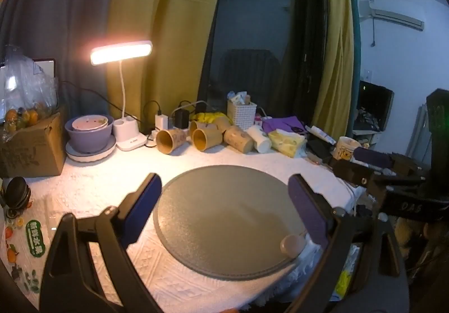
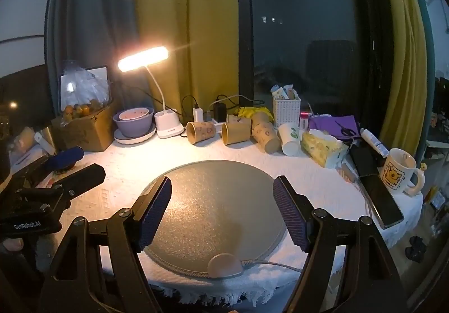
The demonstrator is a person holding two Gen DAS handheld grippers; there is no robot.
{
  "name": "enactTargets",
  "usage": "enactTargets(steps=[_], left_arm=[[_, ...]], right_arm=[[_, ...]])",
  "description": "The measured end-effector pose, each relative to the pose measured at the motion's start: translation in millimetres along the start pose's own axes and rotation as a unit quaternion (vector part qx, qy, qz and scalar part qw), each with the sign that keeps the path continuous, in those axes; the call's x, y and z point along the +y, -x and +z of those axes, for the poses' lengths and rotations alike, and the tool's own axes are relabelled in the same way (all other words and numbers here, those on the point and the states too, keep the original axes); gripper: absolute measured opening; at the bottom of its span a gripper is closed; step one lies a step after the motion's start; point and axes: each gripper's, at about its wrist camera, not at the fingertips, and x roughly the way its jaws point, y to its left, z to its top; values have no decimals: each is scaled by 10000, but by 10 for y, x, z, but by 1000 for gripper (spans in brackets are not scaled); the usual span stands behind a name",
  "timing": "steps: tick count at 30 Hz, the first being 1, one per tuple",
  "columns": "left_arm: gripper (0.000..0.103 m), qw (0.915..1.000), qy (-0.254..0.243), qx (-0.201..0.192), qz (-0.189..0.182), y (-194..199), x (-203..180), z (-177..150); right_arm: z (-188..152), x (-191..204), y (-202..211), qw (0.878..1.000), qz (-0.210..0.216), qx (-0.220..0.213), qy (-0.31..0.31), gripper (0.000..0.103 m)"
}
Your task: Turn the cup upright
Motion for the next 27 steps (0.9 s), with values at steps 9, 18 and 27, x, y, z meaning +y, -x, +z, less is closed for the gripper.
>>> enactTargets(steps=[9, 18, 27], left_arm=[[92, 10000, 0, 1, -23, -19, 32, -8], [92, 10000, 4, -5, -27, -19, 43, -2], [92, 10000, 4, -9, -23, -17, 44, -10]], right_arm=[[1, 26, 2, 10000, 9, 18, 29, 78], [1, 40, 11, 10000, 19, 16, 40, 78], [-3, 58, 20, 10000, 24, 13, 60, 78]])
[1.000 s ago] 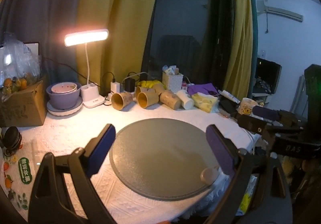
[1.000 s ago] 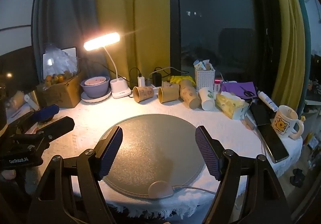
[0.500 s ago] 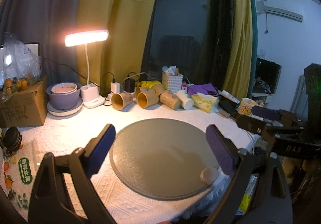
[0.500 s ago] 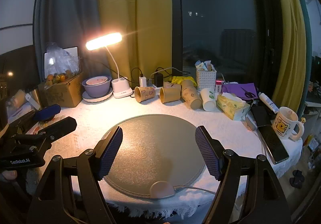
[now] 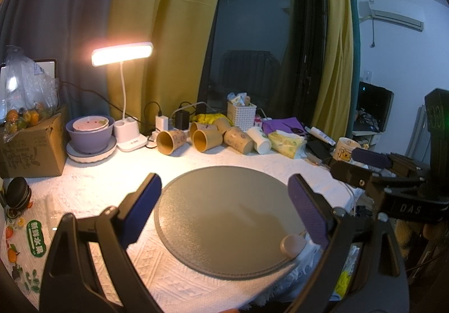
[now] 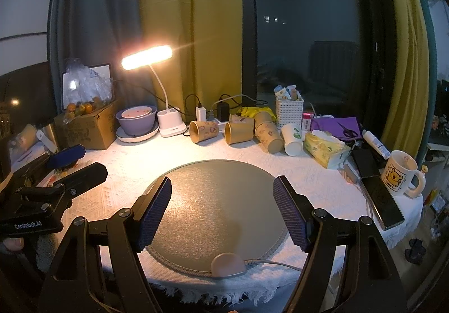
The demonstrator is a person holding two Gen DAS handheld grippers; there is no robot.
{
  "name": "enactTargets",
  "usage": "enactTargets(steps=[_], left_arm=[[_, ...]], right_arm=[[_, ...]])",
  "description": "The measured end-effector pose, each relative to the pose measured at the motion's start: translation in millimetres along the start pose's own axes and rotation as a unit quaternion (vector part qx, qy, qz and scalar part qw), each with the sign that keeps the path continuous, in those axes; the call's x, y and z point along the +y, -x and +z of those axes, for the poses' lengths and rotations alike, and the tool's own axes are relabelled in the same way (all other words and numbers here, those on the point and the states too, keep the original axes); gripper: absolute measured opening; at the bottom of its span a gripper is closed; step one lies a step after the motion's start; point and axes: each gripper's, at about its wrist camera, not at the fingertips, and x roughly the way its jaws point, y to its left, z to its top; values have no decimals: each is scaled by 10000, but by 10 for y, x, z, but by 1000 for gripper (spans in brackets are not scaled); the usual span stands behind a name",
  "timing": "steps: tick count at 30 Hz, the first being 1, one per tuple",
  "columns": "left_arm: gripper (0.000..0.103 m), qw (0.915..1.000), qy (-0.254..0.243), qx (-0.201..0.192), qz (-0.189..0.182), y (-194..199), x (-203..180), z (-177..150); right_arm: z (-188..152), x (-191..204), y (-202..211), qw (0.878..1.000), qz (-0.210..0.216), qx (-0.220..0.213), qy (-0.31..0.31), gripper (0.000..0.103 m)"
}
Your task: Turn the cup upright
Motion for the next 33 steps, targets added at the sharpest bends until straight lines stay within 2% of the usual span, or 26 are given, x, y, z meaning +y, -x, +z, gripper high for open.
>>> enactTargets(steps=[33], left_arm=[[92, 10000, -18, -13, -4, 25, -26, -1]], right_arm=[[12, 23, -18, 10000, 37, 41, 12, 78]])
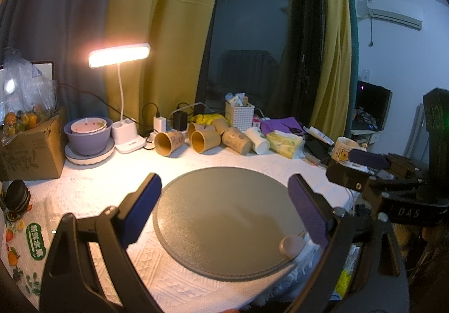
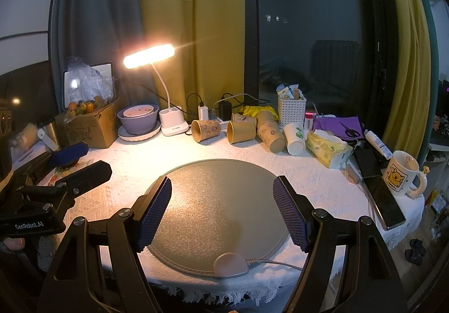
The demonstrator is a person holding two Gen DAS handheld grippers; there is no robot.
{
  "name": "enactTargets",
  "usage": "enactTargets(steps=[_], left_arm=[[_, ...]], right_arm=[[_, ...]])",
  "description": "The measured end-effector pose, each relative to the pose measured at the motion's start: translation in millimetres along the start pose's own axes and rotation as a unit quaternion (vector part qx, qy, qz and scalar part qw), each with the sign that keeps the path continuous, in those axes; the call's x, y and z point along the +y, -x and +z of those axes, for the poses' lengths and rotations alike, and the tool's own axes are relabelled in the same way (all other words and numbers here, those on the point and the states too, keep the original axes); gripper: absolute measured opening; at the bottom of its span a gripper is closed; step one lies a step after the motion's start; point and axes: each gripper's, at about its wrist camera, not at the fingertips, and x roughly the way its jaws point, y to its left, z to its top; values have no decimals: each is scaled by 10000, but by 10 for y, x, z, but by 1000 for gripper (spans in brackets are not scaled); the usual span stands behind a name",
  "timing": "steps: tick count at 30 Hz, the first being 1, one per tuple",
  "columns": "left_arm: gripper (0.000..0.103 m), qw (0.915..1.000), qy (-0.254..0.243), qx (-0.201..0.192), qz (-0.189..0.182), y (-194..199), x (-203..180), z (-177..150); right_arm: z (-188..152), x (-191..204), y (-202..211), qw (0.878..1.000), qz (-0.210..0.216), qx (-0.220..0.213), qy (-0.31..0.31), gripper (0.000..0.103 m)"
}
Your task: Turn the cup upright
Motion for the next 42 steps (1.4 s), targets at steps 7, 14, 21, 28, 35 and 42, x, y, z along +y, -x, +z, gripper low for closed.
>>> enactTargets(steps=[7, 14, 21, 28, 35, 42], left_arm=[[92, 10000, 3, -1, 0, 1, -1, -2], [92, 10000, 0, 0, -2, 1, 0, -2], [92, 10000, -5, 4, -2, 0, -3, -5], [92, 9996, -55, 269, -45, -168, 9, -29], [92, 9965, -55, 829, -63, -594, 133, -99], [92, 9942, -242, 1048, 21, -1044, 275, 11]], right_arm=[[1, 5, 1, 10000, 2, 2, 1, 78], [1, 11, 3, 10000, -3, 1, -1, 78], [0, 16, 3, 10000, 0, 1, -1, 78], [28, 21, -127, 9999, 55, 133, 16, 78], [34, -149, -504, 9991, 50, 423, -54, 78], [116, -338, -916, 9982, 79, 583, -87, 78]])
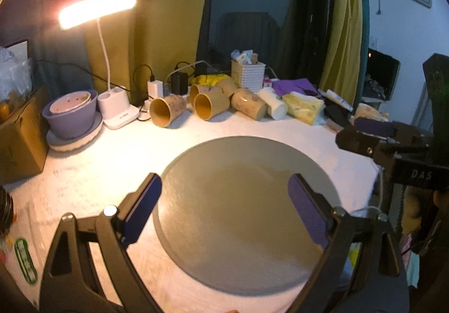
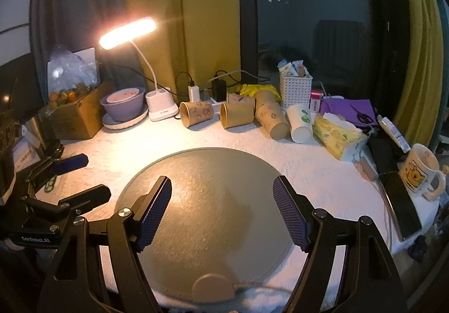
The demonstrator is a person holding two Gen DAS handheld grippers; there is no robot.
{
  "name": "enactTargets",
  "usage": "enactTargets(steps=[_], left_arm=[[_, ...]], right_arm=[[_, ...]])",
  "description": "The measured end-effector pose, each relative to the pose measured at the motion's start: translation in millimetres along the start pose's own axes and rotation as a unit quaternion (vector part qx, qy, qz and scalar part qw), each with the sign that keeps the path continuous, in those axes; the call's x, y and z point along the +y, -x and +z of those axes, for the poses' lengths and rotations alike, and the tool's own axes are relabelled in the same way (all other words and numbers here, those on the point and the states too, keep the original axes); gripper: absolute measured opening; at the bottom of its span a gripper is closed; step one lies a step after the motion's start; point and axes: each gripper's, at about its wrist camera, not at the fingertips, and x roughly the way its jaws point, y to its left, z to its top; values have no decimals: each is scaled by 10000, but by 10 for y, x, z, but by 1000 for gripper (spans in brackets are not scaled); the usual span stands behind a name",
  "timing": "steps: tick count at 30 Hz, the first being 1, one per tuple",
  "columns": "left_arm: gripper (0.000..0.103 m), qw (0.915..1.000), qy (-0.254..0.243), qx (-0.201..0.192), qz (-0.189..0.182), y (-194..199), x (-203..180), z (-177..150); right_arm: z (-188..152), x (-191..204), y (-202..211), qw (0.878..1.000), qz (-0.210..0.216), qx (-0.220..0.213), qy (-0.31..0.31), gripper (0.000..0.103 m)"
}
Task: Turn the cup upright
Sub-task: 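Move the right tool toward the tan paper cups lying on their sides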
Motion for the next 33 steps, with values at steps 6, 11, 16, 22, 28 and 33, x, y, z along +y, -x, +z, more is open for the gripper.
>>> enactTargets(steps=[6, 11, 16, 22, 28, 33], left_arm=[[92, 9998, -75, 80, 170, -388, 215, 254], [92, 9996, -78, 173, 232, -671, 362, 456], [92, 9993, 30, 317, 180, -957, 487, 605], [92, 9985, 42, 515, 197, -1300, 613, 688], [92, 9977, -46, 591, 340, -1652, 793, 816], [92, 9965, -118, 628, 541, -1999, 985, 987]], right_arm=[[196, -231, -337, 10000, -48, 25, -71, 78], [405, -373, -640, 9999, -70, 71, -42, 78], [600, -455, -914, 9999, 68, 80, -27, 78], [742, -484, -1242, 9996, 237, 164, 11, 78], [813, -558, -1552, 9990, 312, 329, -6, 78], [836, -669, -1881, 9976, 349, 586, -133, 78]])
